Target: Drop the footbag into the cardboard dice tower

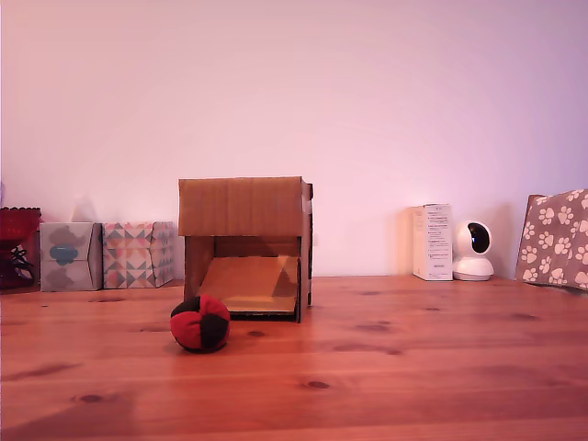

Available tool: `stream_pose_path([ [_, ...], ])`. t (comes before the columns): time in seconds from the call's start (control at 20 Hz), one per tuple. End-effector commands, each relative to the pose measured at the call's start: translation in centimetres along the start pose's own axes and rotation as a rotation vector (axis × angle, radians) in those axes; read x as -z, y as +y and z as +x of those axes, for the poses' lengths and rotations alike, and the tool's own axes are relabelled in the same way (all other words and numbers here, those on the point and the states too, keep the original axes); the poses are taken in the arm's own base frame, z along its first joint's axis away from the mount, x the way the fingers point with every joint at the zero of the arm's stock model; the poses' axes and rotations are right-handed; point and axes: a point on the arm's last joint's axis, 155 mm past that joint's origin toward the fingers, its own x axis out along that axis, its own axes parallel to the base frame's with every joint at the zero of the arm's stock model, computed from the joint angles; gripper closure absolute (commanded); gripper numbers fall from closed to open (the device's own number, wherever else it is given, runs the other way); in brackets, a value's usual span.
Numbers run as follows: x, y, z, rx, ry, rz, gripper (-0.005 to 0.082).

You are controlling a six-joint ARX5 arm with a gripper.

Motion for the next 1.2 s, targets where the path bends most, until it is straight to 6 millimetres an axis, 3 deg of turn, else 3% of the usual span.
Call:
stream_pose_path([
  [0.0,-3.2,-1.1,-0.6,0.044,-0.070,-0.006,0.0788],
  [0.2,-5.5,-3.7,-0.7,0.170,-0.063,-0.043,0.0788],
  [0.4,-4.2,-6.3,0.8,0.289,0.074,-0.062,0.0788],
  [0.85,3.5,-12.5,3.4,0.504,0.365,-0.006,0.0788],
  [1.15,7.0,-14.6,5.3,0.531,0.429,0.018,0.0788],
])
